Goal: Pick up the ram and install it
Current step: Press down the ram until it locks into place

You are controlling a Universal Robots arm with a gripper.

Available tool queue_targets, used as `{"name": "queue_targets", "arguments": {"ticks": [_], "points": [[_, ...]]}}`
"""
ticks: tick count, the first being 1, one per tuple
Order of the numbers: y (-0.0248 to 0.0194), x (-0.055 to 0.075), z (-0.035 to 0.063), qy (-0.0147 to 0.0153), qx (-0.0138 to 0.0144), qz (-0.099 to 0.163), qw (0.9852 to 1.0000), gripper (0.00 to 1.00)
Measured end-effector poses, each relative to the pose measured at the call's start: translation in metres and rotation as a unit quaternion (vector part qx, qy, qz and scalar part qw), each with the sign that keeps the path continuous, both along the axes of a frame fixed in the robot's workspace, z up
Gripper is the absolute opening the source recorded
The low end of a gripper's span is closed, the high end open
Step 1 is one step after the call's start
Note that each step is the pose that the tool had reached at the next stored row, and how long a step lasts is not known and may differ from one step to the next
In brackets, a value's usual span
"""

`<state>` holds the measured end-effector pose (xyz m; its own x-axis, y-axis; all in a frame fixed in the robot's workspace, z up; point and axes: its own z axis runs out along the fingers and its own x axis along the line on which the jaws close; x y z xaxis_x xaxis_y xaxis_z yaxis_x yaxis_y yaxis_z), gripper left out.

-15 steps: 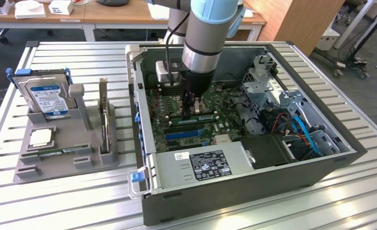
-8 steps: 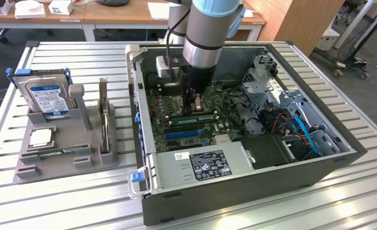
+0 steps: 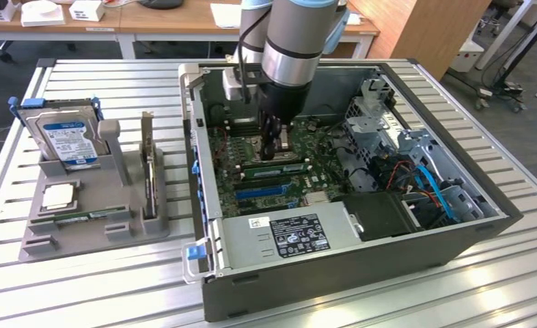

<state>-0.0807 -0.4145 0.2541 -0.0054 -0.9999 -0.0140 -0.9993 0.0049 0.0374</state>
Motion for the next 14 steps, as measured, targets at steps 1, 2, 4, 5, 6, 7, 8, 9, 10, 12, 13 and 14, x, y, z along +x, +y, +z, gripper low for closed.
{"name": "queue_targets", "arguments": {"ticks": [1,2,4,5,6,7,8,9,10,12,13,14], "points": [[0.0,0.0,0.0014,0.0,0.0,0.0,1.0,0.1],[0.0,0.0,0.0021,0.0,0.0,0.0,1.0,0.1],[0.0,0.0,0.0022,0.0,0.0001,0.0,1.0,0.1],[0.0,0.0,0.0022,0.0,0.0001,0.0,1.0,0.1],[0.0,0.0,0.0023,0.0,0.0001,0.0,1.0,0.1],[0.0,0.0,0.0023,0.0,0.0,0.0,1.0,0.1],[0.0,0.0,0.0023,0.0,0.0,0.0,1.0,0.1],[-0.0001,0.001,0.0025,0.0001,-0.0001,0.0,1.0,0.1],[0.0,0.002,0.0025,0.0001,-0.0002,0.0,1.0,0.1],[0.0,0.006,0.0024,0.0,0.0,0.0,1.0,0.1],[0.0,0.008,0.0024,0.0,-0.0001,0.0,1.0,0.1],[0.0,0.01,0.0024,0.0,0.0,0.0,1.0,0.1]]}}
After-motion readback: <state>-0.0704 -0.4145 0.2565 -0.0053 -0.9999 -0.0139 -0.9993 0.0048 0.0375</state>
